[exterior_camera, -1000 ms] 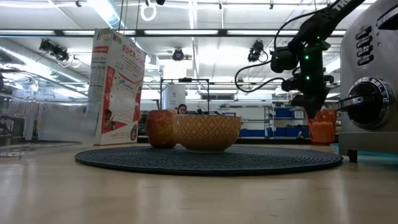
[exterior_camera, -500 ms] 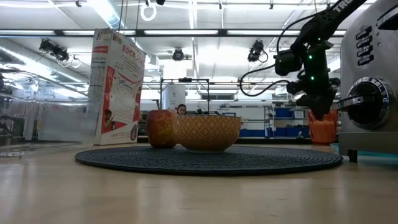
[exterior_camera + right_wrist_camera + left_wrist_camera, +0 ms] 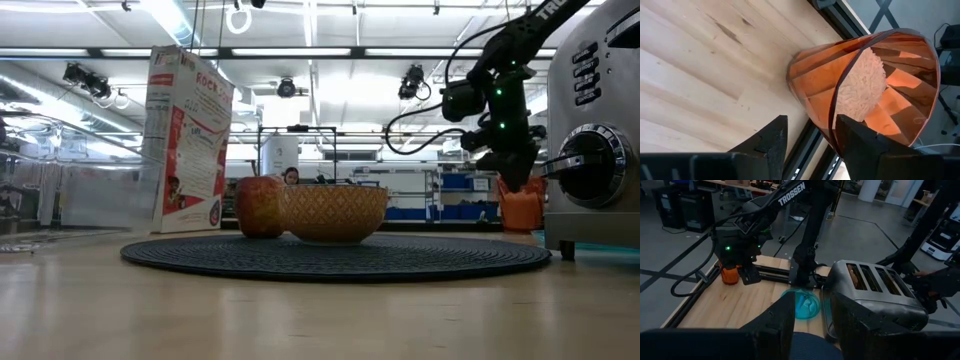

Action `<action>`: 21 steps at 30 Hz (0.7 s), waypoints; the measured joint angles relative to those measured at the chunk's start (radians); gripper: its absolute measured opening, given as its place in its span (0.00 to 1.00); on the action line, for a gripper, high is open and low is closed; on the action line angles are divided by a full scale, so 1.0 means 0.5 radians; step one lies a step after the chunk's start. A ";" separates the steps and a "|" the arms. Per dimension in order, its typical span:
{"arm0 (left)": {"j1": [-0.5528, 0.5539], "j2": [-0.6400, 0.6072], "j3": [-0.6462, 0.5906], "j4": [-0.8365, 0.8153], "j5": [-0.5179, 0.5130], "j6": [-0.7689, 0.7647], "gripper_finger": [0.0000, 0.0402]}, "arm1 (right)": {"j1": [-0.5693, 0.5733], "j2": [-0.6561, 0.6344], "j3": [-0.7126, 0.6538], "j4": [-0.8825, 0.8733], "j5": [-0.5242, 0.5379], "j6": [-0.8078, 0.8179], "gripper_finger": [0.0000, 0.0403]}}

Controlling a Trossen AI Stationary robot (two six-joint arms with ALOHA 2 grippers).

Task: Arrange a breakfast setting
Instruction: Put the brown glass on the tablemat to the top right of the blue bowl

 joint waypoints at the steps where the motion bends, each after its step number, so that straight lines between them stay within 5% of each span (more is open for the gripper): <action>1: 0.000 0.000 0.000 0.000 0.000 0.001 0.32 | 0.000 0.001 0.000 0.001 0.000 -0.003 0.41; 21: 0.001 0.000 0.000 0.000 0.000 0.001 0.32 | 0.000 0.000 0.000 0.038 -0.047 -0.038 0.26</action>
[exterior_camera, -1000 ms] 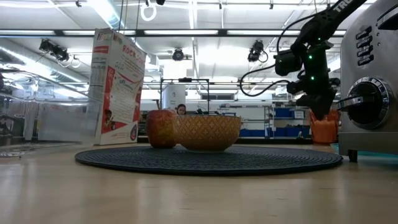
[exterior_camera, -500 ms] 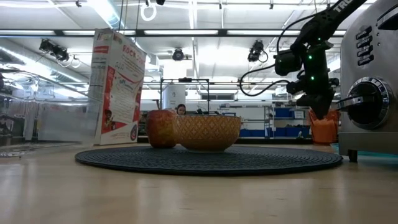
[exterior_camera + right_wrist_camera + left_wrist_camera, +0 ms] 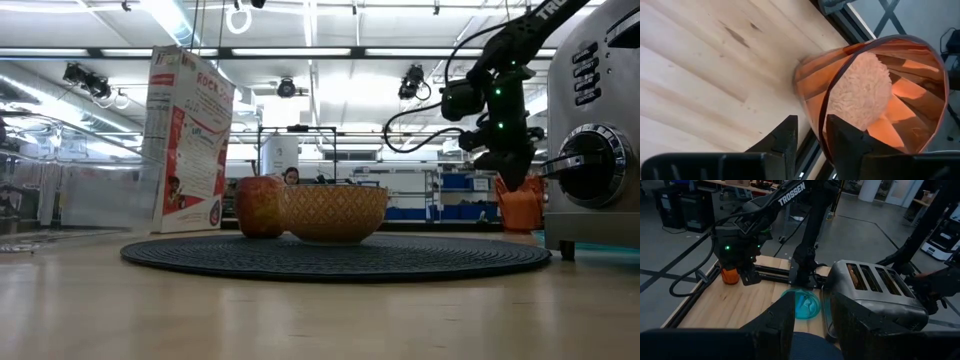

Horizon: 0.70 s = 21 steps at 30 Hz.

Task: Arrange a breakfast setting
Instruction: Put the brown glass on the tablemat to the top right of the blue bowl

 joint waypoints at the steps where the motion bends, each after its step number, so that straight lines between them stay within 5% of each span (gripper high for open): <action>1: 0.000 0.000 0.000 0.000 0.000 0.000 0.32 | 0.000 0.000 0.000 0.000 0.001 0.000 0.26; 21: 0.004 0.000 0.000 0.000 0.001 -0.059 0.32 | 0.002 0.001 -0.002 0.040 -0.040 0.020 0.03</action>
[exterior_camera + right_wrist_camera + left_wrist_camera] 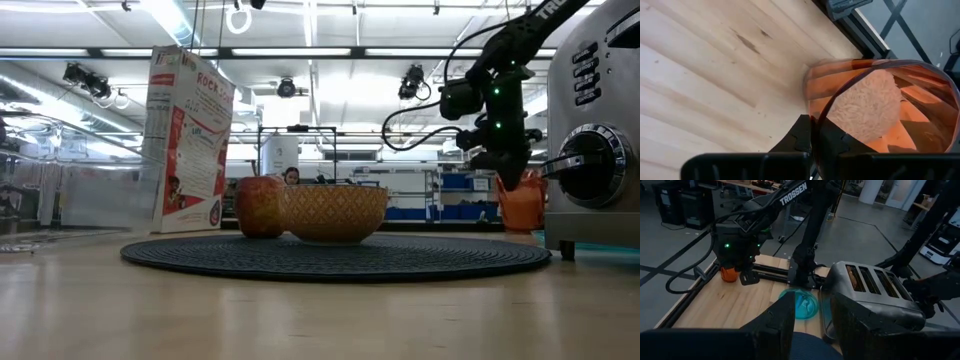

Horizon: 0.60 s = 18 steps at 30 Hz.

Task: Arrange a breakfast setting
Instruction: Put the brown glass on the tablemat to the top right of the blue bowl

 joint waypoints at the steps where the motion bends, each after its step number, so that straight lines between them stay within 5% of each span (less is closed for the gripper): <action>1: 0.000 0.000 0.000 0.000 0.000 0.000 0.32 | 0.000 0.000 0.000 0.001 0.001 0.000 0.04; 12: 0.000 -0.011 -0.001 -0.024 0.000 -0.009 0.32 | 0.035 0.000 0.174 -0.104 -0.021 -0.080 0.03; 18: 0.000 -0.064 -0.003 -0.102 0.000 -0.011 0.32 | 0.084 0.000 0.392 -0.340 -0.211 -0.026 0.03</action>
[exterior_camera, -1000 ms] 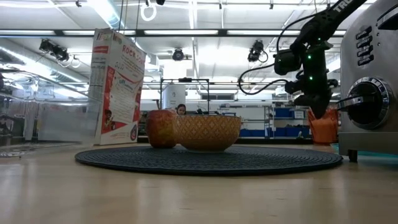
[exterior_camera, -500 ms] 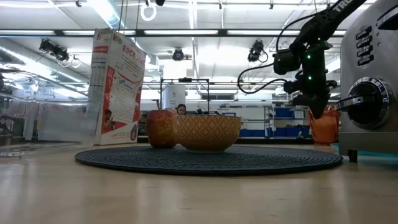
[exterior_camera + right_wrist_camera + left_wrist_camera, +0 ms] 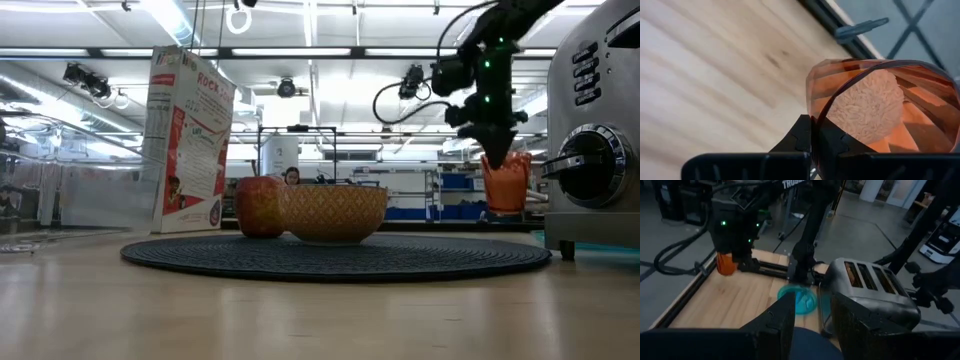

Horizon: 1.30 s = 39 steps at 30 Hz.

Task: Arrange a breakfast setting
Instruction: Put the brown glass on the tablemat to the top right of the blue bowl

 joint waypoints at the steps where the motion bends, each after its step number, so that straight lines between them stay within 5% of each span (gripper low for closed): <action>1: 0.000 -0.018 0.002 -0.015 -0.001 0.001 0.32 | 0.016 0.000 0.039 -0.047 -0.053 0.020 0.03; 10: -0.017 -0.184 0.000 -0.216 -0.001 0.020 0.32 | 0.365 0.023 0.340 -0.287 -0.418 0.371 0.03; 23: -0.107 -0.436 0.001 -0.255 -0.002 0.034 0.32 | 0.970 0.433 0.701 -0.426 -0.559 0.885 0.03; 39: -0.159 -0.450 0.002 -0.241 -0.125 0.108 0.32 | 1.130 1.111 1.394 -0.573 -0.650 0.683 0.03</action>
